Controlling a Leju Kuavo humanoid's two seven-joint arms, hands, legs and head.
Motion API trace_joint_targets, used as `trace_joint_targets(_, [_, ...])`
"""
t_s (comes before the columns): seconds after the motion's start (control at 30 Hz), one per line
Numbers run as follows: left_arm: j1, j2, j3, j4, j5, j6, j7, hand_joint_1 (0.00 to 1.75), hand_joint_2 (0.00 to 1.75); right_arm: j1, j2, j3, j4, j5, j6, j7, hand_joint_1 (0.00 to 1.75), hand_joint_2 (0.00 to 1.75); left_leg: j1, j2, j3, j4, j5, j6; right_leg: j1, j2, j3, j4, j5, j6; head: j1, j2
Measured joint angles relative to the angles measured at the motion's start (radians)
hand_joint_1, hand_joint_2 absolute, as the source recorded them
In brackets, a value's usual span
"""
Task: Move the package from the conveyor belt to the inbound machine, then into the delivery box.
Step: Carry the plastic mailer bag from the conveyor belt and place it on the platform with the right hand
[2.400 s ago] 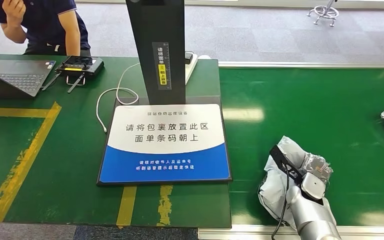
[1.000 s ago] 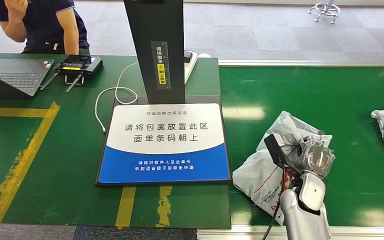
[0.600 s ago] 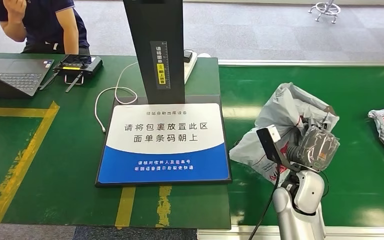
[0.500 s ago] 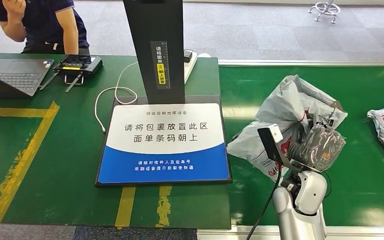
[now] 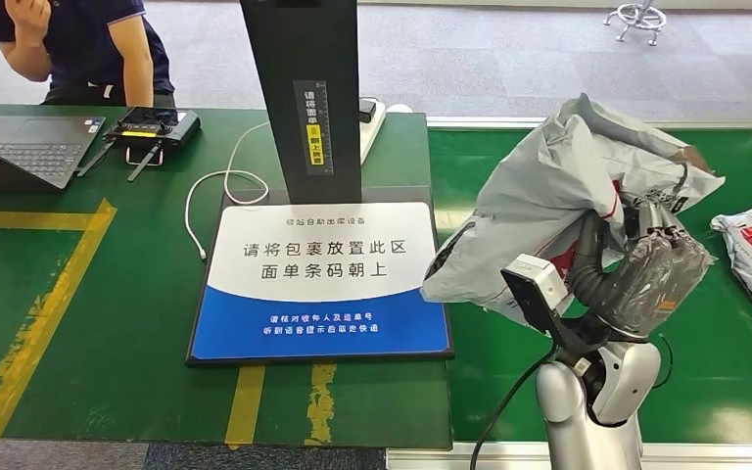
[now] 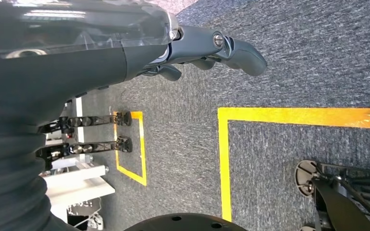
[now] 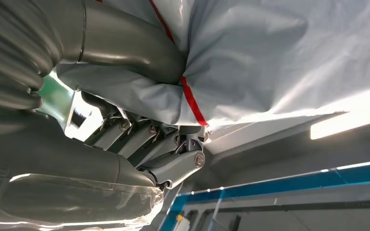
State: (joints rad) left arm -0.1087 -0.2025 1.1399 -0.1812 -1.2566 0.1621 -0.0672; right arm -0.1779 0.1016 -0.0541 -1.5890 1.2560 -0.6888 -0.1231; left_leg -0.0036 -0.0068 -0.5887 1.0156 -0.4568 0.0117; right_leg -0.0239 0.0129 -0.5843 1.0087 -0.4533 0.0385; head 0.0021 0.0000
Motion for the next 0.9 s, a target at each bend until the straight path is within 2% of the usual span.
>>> trace_joint_targets(0.23, [0.0,0.0,0.001,0.0,0.0,-0.011,-0.006,0.0,1.75,-0.001,-0.015,0.148,-0.034,-0.166,0.099,-0.022,1.75,1.75,0.0,0.0,0.0,0.0,0.0,0.0,0.0,0.0,0.0,0.0,0.0,0.0,0.0,0.0])
trace_joint_targets(0.4, [-0.001,0.0,0.001,0.0,-0.005,-0.016,-0.006,0.0,1.75,-0.011,-0.021,0.249,-0.01,-0.183,0.164,-0.044,1.75,1.75,0.0,0.0,0.0,0.0,0.0,0.0,0.0,0.0,0.0,0.0,0.0,0.0,0.0,0.0])
trace_joint_targets(0.57, [-0.001,0.0,0.0,0.0,-0.01,-0.016,-0.007,0.0,1.75,-0.034,-0.021,0.344,0.062,-0.183,0.178,-0.051,1.75,1.75,0.0,0.0,0.0,0.0,0.0,0.0,0.0,0.0,0.0,0.0,0.0,0.0,0.0,0.0])
trace_joint_targets(0.9, [-0.001,0.0,0.0,0.0,-0.005,-0.016,-0.008,0.0,1.75,-0.089,-0.021,0.449,0.188,-0.211,0.206,-0.061,1.75,1.75,0.0,0.0,0.0,0.0,0.0,0.0,0.0,0.0,0.0,0.0,0.0,0.0,0.0,0.0])
